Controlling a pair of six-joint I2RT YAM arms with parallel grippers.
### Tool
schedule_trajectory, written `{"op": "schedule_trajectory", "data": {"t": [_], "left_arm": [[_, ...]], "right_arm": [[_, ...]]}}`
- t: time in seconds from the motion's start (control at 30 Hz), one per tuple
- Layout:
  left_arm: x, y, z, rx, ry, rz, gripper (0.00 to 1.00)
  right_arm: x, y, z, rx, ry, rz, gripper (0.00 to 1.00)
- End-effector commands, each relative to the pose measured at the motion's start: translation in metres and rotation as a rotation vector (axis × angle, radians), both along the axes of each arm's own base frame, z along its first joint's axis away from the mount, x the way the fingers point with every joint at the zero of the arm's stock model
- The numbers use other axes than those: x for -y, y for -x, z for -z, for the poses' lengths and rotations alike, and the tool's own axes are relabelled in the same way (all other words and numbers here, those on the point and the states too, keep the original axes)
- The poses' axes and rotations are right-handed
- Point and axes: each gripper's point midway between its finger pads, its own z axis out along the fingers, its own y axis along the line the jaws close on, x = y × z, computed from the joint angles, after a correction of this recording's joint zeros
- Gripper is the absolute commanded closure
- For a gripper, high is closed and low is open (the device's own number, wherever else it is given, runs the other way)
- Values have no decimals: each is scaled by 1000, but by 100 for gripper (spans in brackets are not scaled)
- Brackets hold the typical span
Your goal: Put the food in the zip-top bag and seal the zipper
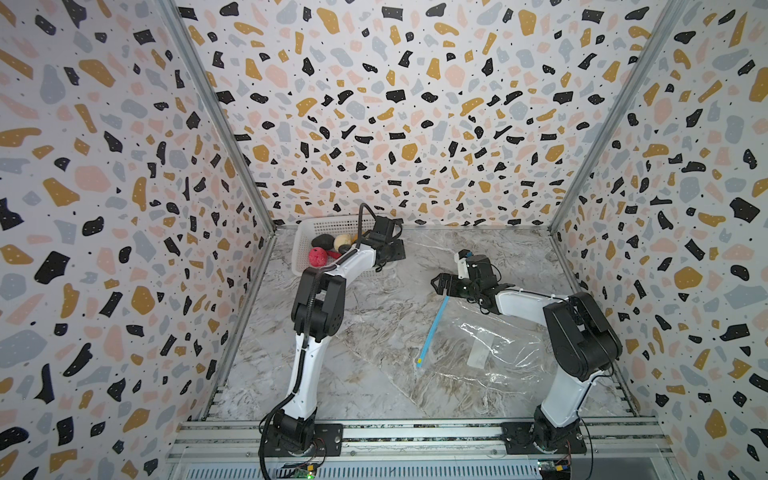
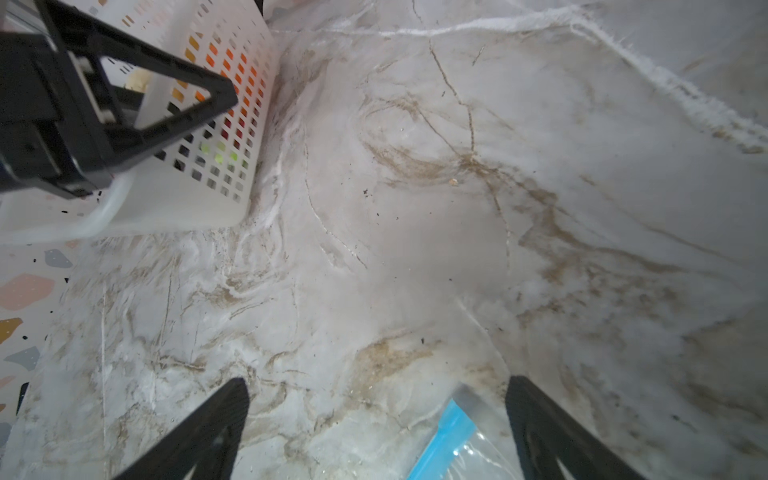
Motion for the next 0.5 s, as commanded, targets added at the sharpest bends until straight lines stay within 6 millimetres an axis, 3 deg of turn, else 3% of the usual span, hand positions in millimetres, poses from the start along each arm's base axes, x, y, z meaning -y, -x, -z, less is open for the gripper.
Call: {"op": "schedule_trajectory", "data": {"t": [0.0, 0.1, 0.23, 0.37, 0.47], "left_arm": [[21, 13, -14, 8, 68, 22, 39], [12, 17, -18, 24, 46, 3, 38], [-20, 14, -33, 43, 30, -43, 33], [-74, 1, -64, 100, -36, -118, 26], [-119, -10, -75, 105, -58, -186, 22]], "right_arm": [[-1, -5, -27, 53, -46, 21, 1], [-9, -7, -31, 57, -61, 17, 1], [-27, -9, -42, 49, -124, -21, 1], [-49, -12, -56, 34, -217, -62, 1], [-68, -13, -65, 39, -258, -111, 1]]}}
